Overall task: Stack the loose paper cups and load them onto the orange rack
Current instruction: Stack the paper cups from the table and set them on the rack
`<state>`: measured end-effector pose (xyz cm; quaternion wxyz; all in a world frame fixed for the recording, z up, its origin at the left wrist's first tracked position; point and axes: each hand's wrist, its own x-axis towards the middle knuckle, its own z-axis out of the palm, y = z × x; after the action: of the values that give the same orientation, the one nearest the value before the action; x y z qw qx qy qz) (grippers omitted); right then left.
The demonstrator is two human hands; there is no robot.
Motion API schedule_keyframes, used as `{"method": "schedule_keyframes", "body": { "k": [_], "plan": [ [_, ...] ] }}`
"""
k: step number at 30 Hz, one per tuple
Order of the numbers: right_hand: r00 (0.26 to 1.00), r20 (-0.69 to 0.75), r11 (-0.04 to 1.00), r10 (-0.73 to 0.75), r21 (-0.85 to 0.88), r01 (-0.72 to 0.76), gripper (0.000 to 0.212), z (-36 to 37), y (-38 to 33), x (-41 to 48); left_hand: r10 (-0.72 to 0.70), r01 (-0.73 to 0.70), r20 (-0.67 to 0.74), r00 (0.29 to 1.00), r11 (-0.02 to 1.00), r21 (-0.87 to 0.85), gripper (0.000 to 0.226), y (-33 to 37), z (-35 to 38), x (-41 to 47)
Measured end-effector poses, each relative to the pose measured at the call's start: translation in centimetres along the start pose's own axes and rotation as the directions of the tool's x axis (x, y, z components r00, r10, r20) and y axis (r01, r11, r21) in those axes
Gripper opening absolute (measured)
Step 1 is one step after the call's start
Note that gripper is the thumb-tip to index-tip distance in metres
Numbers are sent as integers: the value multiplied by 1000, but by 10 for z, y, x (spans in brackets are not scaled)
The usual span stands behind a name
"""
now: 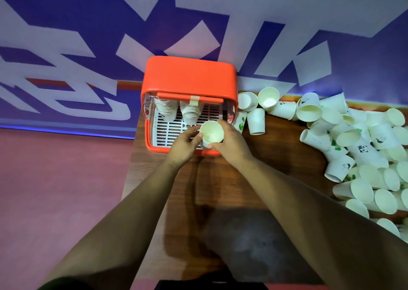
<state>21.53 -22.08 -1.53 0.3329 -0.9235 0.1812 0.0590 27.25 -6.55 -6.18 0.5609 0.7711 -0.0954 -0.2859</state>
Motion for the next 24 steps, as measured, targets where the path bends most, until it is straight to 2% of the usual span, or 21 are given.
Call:
{"method": "schedule_keyframes", "body": {
  "k": [4, 8, 11, 14, 17, 19, 24],
  "plan": [
    [1000, -3, 998, 8, 64, -7, 84, 0, 7, -6, -53, 56, -70, 996, 998, 42, 36, 5, 6, -5],
    [999, -26, 995, 33, 97, -31, 69, -20, 18, -23, -56, 73, -193, 980, 994, 83, 34, 19, 9, -21],
    [998, -31, 996, 56, 64, -54, 60, -48, 44, -50, -48, 74, -202, 978, 989, 124, 23, 25, 11, -38],
    [996, -52, 997, 71, -28, -73, 58, -86, 87, -87, 20, 30, -202, 979, 969, 243, 14, 39, 29, -60],
    [991, -91, 992, 98, -70, -104, 58, -127, 136, -125, 79, -4, -168, 983, 913, 408, 20, 55, 63, -83],
    [984, -141, 988, 113, -87, -126, 57, -157, 172, -154, 98, -43, -84, 992, 862, 505, 23, 64, 97, -94],
    [936, -299, 979, 187, -17, -201, 54, -229, 262, -228, 114, -146, 91, 989, 785, 602, 33, 95, 214, -109]
  ]
}}
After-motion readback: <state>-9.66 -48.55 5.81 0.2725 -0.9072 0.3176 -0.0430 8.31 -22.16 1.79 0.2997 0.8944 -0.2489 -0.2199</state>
